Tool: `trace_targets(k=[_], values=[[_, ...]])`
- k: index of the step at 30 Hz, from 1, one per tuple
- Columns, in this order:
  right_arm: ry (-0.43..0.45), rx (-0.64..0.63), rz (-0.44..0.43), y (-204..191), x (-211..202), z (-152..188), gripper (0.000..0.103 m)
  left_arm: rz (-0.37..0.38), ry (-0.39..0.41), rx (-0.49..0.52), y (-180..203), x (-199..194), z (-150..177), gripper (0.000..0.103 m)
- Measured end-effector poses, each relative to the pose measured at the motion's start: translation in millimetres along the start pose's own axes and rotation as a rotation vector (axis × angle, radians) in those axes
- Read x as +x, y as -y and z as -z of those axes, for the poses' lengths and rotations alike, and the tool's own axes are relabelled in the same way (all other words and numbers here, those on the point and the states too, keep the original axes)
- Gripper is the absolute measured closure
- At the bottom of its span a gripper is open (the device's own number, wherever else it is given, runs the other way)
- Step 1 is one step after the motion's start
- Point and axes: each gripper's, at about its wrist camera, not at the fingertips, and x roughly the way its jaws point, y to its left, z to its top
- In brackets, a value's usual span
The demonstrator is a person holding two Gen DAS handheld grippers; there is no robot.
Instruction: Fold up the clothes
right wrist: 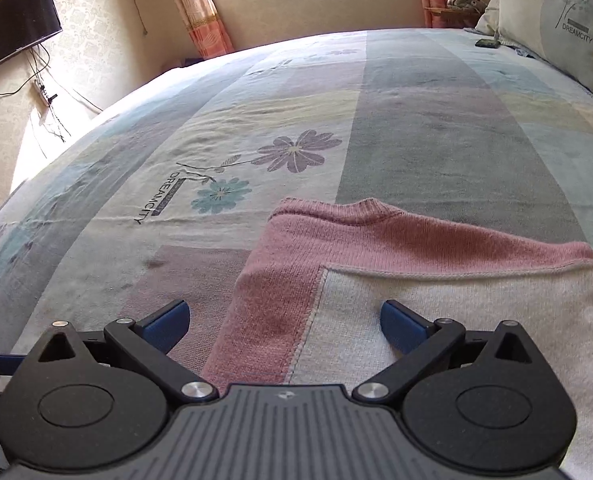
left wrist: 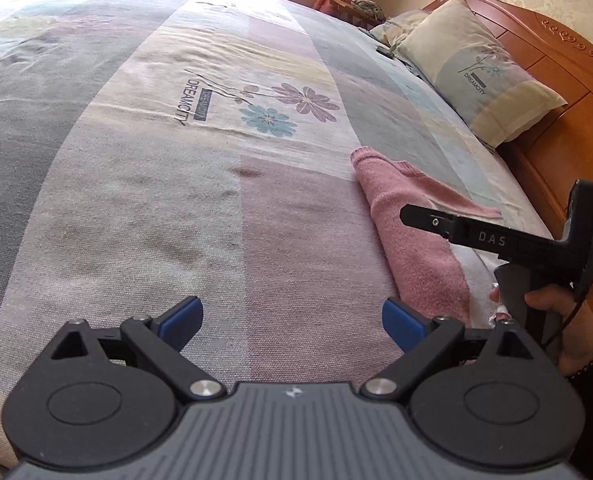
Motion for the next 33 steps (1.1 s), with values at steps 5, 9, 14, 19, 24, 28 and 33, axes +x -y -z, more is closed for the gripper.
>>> trace_targets(k=[5, 9, 14, 19, 24, 28, 33], values=[[-0.018, 0.034, -0.060, -10.0, -33.0, -3.2, 0.000, -0.010, 0.012, -0.002, 0.3, -5.5, -1.6, 0.007], [-0.016, 0.077, -0.127, -16.7, -58.4, 7.3, 0.000, -0.018, 0.021, -0.003, 0.5, -9.9, -2.9, 0.007], [-0.065, 0.136, -0.120, -14.2, -57.2, 38.1, 0.000, 0.006, 0.031, 0.025, 12.0, -21.3, -2.5, 0.007], [-0.048, 0.194, -0.113, -3.5, -94.7, 46.5, 0.000, 0.098, 0.047, 0.070, 34.5, -27.9, -4.9, 0.007], [0.026, 0.292, -0.062, 23.7, -148.0, 64.0, 0.000, 0.188, 0.012, 0.086, 56.8, -17.1, -8.0, 0.007], [0.111, 0.402, -0.057, 55.1, -180.3, 81.2, 0.000, 0.241, -0.024, 0.100, 74.3, -6.4, -9.6, 0.007], [0.093, 0.514, -0.069, 102.8, -178.2, 84.6, 0.000, 0.247, -0.053, 0.012, 76.2, 15.8, -16.1, 0.007]])
